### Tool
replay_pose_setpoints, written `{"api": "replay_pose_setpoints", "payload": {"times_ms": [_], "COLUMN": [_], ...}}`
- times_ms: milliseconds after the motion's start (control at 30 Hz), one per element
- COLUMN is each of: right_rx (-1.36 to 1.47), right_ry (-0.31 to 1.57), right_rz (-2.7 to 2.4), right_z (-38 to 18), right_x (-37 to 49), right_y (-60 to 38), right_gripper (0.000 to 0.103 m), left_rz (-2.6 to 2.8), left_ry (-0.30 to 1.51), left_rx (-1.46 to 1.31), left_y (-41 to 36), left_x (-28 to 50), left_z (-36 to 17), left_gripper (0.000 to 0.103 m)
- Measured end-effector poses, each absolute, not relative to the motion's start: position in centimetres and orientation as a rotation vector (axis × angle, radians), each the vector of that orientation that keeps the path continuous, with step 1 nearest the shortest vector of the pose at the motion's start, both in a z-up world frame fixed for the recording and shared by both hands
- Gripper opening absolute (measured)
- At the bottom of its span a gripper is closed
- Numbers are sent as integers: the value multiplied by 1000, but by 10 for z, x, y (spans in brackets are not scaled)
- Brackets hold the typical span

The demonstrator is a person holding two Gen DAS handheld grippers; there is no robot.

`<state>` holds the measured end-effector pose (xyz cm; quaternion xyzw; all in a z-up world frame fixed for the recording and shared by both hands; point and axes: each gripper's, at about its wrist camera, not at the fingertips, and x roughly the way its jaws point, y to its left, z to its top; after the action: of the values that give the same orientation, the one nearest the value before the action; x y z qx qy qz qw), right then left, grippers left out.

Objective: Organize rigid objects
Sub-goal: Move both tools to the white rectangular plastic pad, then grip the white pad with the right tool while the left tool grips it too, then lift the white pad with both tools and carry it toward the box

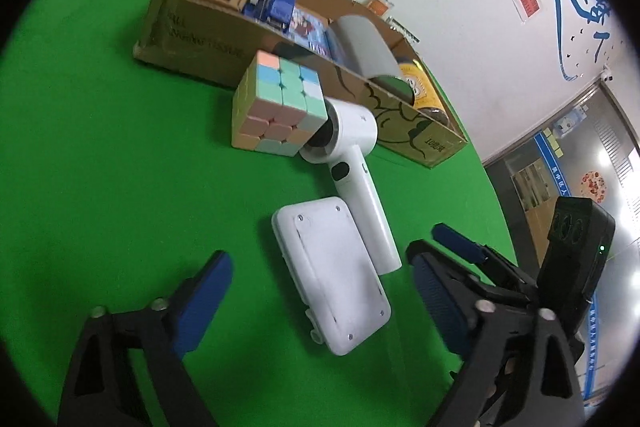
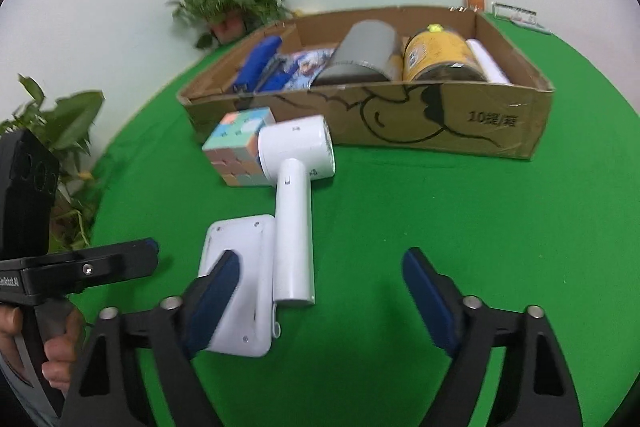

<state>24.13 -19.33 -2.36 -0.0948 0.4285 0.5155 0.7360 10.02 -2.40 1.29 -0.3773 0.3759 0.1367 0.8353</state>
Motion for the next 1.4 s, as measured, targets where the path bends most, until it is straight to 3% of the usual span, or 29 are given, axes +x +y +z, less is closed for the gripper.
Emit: {"api": "replay_pose_setpoints", "payload": {"times_ms": [100, 167, 267, 333, 433, 700, 800, 833, 900, 1100, 1167, 1233, 1400], "right_rx": [-235, -226, -220, -223, -215, -250, -226, -211, -162, -210, -261, -344, -352], "right_ry": [954, 973, 1037, 1047, 1080, 1042, 1068, 1082, 1116, 1075, 987, 904, 934], "right_rz": [1206, 1219, 1249, 1258, 1266, 1244, 1204, 1188, 1155, 1122, 1115, 1098, 1132], "right_z": [-28, -33, -43, -46, -51, -49, -48, -49, -53, -55, -45, -34, -35], "right_x": [225, 219, 212, 209, 205, 206, 214, 219, 230, 227, 220, 212, 212], "right_y": [-194, -200, -200, -196, -193, -210, -223, -227, -236, -235, -235, -232, -222], "right_gripper": [75, 74, 75, 68, 59, 41, 44, 51, 64, 61, 43, 29, 33], "left_rz": [251, 218, 163, 172, 164, 156, 110, 93, 20, 23, 58, 97, 166], "left_ry": [825, 837, 844, 866, 878, 896, 902, 909, 907, 950, 909, 852, 754], "left_rx": [-839, -872, -905, -890, -889, -863, -847, -839, -860, -807, -844, -855, -872], "left_y": [-23, -24, -29, -33, -38, -55, -64, -67, -73, -82, -72, -60, -39], "left_x": [105, 108, 112, 115, 114, 121, 134, 138, 148, 163, 150, 132, 92], "left_z": [2, -3, -8, -11, -13, -19, -22, -22, -25, -27, -23, -12, 10], "left_gripper": [86, 75, 69, 63, 46, 45, 45, 37, 30, 32, 53, 57, 57]}}
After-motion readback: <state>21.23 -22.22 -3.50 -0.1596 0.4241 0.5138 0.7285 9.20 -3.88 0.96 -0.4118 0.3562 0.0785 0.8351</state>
